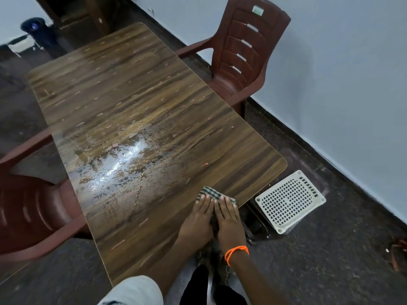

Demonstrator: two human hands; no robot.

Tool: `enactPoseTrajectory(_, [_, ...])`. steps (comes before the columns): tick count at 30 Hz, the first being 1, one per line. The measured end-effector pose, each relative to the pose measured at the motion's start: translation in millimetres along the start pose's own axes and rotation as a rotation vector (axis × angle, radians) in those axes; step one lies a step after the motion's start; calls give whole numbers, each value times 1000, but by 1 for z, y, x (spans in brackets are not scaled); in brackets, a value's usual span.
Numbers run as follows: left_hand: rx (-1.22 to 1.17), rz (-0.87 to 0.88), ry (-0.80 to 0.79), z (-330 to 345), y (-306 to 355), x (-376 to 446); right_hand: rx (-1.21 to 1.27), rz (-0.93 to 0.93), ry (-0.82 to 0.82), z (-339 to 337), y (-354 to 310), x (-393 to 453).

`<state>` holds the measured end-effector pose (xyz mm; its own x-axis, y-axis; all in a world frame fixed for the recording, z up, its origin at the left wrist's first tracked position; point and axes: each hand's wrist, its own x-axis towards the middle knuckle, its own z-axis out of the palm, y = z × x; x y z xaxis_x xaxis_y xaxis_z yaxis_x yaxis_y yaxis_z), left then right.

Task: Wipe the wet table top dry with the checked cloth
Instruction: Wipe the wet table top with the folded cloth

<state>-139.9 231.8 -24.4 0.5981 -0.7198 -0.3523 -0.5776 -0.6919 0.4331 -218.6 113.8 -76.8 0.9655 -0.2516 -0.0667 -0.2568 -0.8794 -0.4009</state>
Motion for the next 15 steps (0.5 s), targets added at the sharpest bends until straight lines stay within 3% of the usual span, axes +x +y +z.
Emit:
enactPoseTrajectory(7, [40, 120, -15, -2, 16, 36, -34, 115, 28, -13, 29, 8])
enactPoseTrajectory(15, [130, 129, 37, -33, -39, 52, 60, 187, 114, 14, -25, 54])
